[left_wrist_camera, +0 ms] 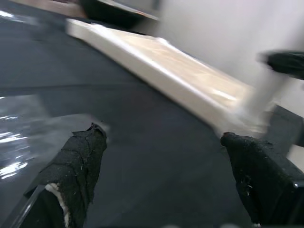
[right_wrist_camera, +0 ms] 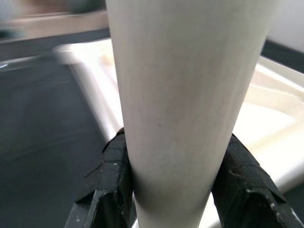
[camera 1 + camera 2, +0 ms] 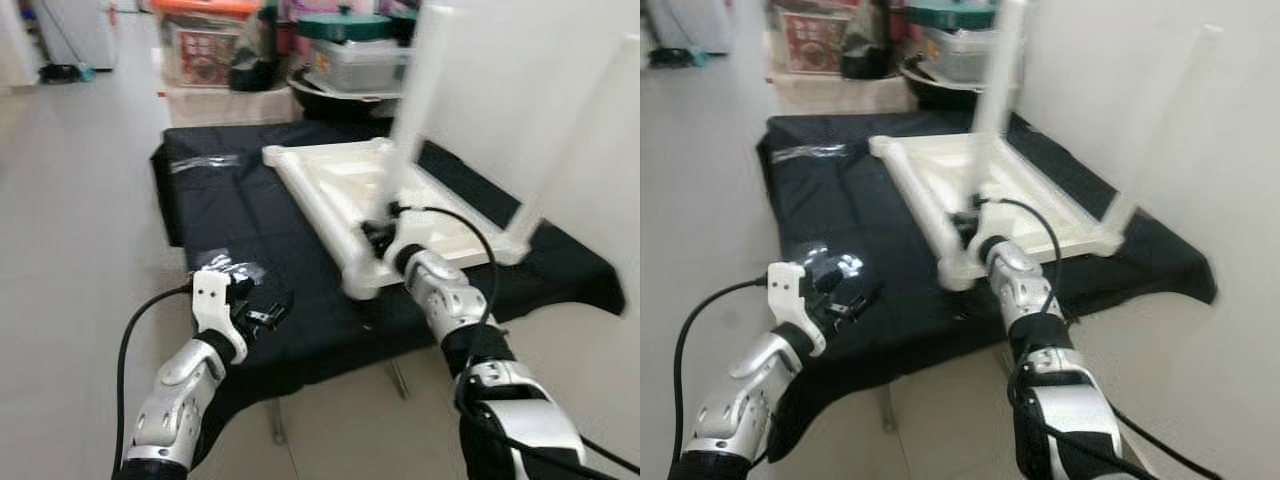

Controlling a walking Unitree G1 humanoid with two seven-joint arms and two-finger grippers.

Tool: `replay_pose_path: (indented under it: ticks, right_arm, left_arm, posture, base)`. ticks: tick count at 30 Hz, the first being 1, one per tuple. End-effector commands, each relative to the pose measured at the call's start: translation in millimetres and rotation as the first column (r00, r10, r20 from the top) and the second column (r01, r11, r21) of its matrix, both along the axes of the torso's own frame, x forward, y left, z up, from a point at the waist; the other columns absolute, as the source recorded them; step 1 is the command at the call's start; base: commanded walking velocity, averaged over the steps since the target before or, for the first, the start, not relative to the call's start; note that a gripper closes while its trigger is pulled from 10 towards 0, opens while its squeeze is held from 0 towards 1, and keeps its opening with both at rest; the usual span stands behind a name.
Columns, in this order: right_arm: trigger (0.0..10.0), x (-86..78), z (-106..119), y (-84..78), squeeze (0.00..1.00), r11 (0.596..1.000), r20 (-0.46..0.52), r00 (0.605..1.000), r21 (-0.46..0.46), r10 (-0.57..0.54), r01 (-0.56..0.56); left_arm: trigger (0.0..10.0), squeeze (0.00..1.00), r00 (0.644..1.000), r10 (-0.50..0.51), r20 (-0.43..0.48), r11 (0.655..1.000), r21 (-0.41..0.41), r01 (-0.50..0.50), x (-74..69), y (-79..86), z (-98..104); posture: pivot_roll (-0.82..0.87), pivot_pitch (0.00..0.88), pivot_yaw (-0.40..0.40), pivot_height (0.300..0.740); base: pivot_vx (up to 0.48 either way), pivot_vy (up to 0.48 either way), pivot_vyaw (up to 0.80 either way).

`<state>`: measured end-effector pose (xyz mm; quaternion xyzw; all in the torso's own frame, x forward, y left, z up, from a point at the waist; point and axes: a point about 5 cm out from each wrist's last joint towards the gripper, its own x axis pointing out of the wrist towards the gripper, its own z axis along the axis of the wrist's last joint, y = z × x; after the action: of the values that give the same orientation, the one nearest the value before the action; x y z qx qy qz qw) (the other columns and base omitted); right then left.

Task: Building children table

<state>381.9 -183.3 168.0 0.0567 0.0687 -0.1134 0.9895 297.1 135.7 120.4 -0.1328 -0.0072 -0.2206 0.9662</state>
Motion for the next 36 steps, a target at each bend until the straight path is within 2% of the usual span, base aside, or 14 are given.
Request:
replay_pose_path:
  ticks: [1, 2, 3, 4, 5, 7, 8, 16, 17, 24, 27, 28, 29, 36]
  right_arm:
    - [0.0, -15.1, -17, -12.4, 0.0, 0.99, -0.061, 0.989, -0.035, -0.136, 0.134]
    - [0.0, -15.1, -17, -12.4, 0.0, 0.99, -0.061, 0.989, -0.035, -0.136, 0.134]
    - [0.0, -26.8, -18, 11.3, 0.0, 0.996, -0.073, 0.997, -0.079, 0.026, -0.032]
    - [0.0, -26.8, -18, 11.3, 0.0, 0.996, -0.073, 0.997, -0.079, 0.026, -0.032]
    - [10.0, -33.4, -12, 24.5, 0.0, 0.989, -0.041, 0.992, -0.092, 0.116, -0.119]
    - [10.0, -37.4, -8, 33.1, 0.0, 0.981, -0.014, 0.986, -0.098, 0.167, -0.167]
    - [10.0, -38.6, 3, 44.5, 1.0, 0.965, 0.048, 0.968, -0.103, 0.248, -0.242]
    - [10.0, -29.6, 29, 53.0, 1.0, 0.914, 0.174, 0.898, -0.057, 0.405, -0.401]
    - [10.0, -27.8, 37, 56.6, 0.0, 0.866, 0.194, 0.845, -0.062, 0.498, -0.496]
    - [10.0, -16.2, 32, 44.5, 0.0, 0.744, 0.107, 0.739, -0.18, 0.666, -0.644]
    - [10.0, -18.9, 12, 39.9, 0.0, 0.535, -0.024, 0.549, -0.192, 0.835, -0.823]
    - [10.0, -18.9, 12, 39.9, 0.0, 0.535, -0.024, 0.549, -0.192, 0.835, -0.823]
    - [10.0, -19.7, 9, 41.2, 0.0, 0.485, -0.044, 0.5, -0.181, 0.865, -0.855]
    - [10.0, -5.2, 10, 50.7, 0.0, 0.484, -0.068, 0.501, -0.171, 0.863, -0.858]
  left_arm:
    - [10.0, 0.0, 1.0, -0.01, -0.002, 1.0, -0.002, 0.01, -0.4, -2.4, 0]
    - [10.0, 0.0, 1.0, -0.01, -0.002, 1.0, -0.002, 0.01, -0.4, -2.4, 0]
    - [10.0, 0.0, 1.0, -0.009, -0.003, 1.0, -0.001, 0.009, -1.0, -1.3, 0]
    - [10.0, 0.0, 1.0, -0.009, -0.003, 1.0, -0.001, 0.009, -1.0, -1.3, 0]
    - [10.0, 0.0, 1.0, -0.011, -0.004, 1.0, 0.0, 0.011, -1.2, -0.9, 0]
    - [10.0, 0.0, 1.0, -0.012, -0.004, 1.0, 0.0, 0.012, -1.4, -0.7, 0]
    - [10.0, 0.0, 1.0, -0.016, -0.005, 1.0, 0.0, 0.016, -1.3, -0.5, 0]
    - [10.0, 0.0, 1.0, -0.016, -0.006, 1.0, 0.001, 0.016, -0.6, -0.9, 0]
    - [10.0, 0.0, 1.0, -0.014, -0.005, 1.0, 0.0, 0.014, -0.4, -1.1, 0]
    - [10.0, 0.0, 1.0, -0.008, -0.001, 1.0, -0.004, 0.008, 0.7, -2.4, 0]
    - [10.0, 0.0, 1.0, -0.009, -0.001, 1.0, -0.009, 0.009, 1.8, -3.5, 0]
    - [10.0, 0.0, 1.0, -0.009, -0.001, 1.0, -0.009, 0.009, 1.8, -3.5, 0]
    - [10.0, 0.0, 1.0, -0.01, -0.001, 1.0, -0.01, 0.01, 2.4, -3.8, 0]
    - [10.0, 0.0, 1.0, -0.008, 0.0, 1.0, -0.009, 0.008, 3.0, -3.6, -1]
  posture:
    - [-0.01, 0.0, -0.122, 0.74]
    - [-0.01, 0.0, -0.122, 0.74]
    - [-0.01, 0.0, -0.115, 0.74]
    - [-0.01, 0.0, -0.115, 0.74]
    - [-0.02, 0.0, -0.108, 0.74]
    - [-0.02, 0.0, -0.108, 0.74]
    - [-0.03, 0.0, -0.104, 0.74]
    - [-0.02, 0.0, -0.109, 0.74]
    - [-0.02, 0.0, -0.112, 0.74]
    - [-0.02, 0.0, -0.125, 0.74]
    - [-0.01, 0.0, -0.131, 0.74]
    - [-0.01, 0.0, -0.131, 0.74]
    - [-0.01, 0.0, -0.132, 0.74]
    - [0.0, 0.0, -0.139, 0.74]
  base:
    - [0.0, 0.0, 0.0]
    - [0.0, 0.0, 0.0]
    - [0.0, 0.0, 0.0]
    - [0.0, 0.0, 0.0]
    - [0.0, 0.0, 0.0]
    - [0.0, 0.0, 0.0]
    - [0.0, 0.0, 0.0]
    - [0.0, 0.0, 0.0]
    - [0.0, 0.0, 0.0]
    - [0.0, 0.0, 0.0]
    - [0.0, 0.0, 0.0]
    - [0.0, 0.0, 0.0]
    - [0.0, 0.0, 0.0]
    - [0.0, 0.0, 0.0]
